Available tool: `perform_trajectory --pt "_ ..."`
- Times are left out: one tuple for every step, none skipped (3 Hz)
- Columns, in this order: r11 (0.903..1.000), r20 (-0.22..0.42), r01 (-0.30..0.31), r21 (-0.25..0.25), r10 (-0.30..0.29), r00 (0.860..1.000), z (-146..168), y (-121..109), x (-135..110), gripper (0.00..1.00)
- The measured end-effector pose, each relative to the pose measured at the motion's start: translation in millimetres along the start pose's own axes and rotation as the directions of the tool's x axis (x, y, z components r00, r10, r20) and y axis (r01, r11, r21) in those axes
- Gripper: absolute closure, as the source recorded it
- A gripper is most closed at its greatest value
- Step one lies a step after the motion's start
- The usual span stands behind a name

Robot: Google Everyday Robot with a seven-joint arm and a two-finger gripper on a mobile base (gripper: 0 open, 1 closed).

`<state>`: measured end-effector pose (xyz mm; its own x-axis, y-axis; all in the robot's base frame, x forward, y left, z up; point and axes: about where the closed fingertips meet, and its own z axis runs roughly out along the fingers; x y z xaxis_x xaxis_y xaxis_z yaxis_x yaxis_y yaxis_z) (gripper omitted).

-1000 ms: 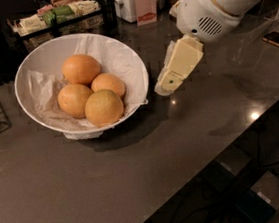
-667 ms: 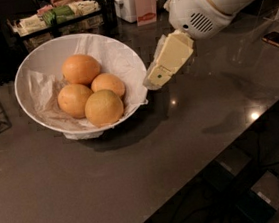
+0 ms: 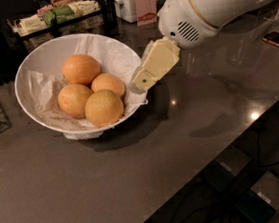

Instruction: Pick orange from white bowl

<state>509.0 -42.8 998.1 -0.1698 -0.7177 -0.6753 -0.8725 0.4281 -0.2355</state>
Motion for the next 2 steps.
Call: perform_trajectory --pt "0.9946 0.035 -0.102 -0.019 0.103 0.994 16.0 11.6 -9.7 0.00" --pt "0.9931 0.038 -0.116 -0.017 0.116 0.992 16.0 11.8 -10.7 0.00"
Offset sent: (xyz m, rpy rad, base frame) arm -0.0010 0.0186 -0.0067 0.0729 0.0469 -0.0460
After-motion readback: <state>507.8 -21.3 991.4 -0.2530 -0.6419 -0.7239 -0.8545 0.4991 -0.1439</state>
